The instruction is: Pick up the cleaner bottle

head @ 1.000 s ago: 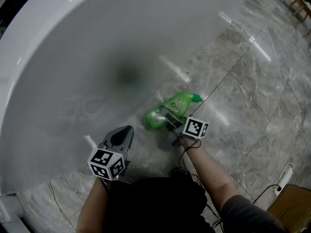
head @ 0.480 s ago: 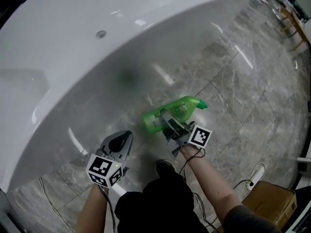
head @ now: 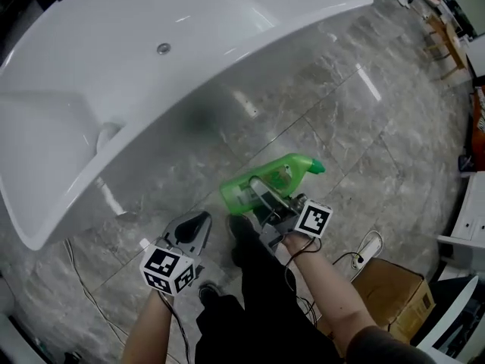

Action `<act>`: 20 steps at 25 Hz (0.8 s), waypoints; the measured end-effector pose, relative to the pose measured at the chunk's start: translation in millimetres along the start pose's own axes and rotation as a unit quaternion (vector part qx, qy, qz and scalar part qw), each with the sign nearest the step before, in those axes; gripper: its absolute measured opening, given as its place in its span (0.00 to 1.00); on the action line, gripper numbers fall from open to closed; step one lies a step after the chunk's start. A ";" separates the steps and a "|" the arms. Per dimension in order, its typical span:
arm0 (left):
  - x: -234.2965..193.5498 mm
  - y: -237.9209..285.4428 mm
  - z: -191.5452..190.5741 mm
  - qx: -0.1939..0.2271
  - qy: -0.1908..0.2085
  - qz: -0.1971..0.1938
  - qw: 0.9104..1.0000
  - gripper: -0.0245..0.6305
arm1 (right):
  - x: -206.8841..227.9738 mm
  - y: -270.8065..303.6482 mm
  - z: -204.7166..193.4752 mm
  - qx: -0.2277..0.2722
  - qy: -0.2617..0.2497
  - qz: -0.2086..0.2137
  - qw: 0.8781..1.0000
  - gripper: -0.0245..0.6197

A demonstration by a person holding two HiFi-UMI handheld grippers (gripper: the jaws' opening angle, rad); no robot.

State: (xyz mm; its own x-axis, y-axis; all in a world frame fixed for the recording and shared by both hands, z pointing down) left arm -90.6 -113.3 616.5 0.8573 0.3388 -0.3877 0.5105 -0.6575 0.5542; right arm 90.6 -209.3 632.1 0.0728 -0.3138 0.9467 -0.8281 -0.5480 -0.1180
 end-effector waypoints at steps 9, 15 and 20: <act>69.8 -156.3 69.7 0.002 -0.004 0.027 1.000 0.07 | -170.6 -10.9 -50.9 0.065 0.036 -0.010 0.997 0.35; 100.7 -267.6 87.7 0.024 0.000 0.010 1.000 0.07 | -261.9 -38.5 -103.6 0.101 0.054 -0.031 0.993 0.35; 110.2 -304.8 94.6 0.024 -0.017 0.013 0.999 0.07 | -314.0 -64.2 -114.1 0.095 0.035 -0.054 0.993 0.35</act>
State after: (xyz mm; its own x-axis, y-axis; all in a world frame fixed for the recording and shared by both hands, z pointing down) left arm -158.1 60.8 335.1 0.8674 0.2989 -0.3979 0.4830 -0.6983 0.5283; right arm 57.6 12.9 376.6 0.1117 -0.1944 0.9746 -0.6965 -0.7148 -0.0627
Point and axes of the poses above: the fingertips, and each gripper's own axes: y forward along the fingers, x to its right, z out of its top, the point moved 6 cm from there along -y, backward along the fingers, and after that the axes turned 9 degrees about z, right-handed, at the moved point
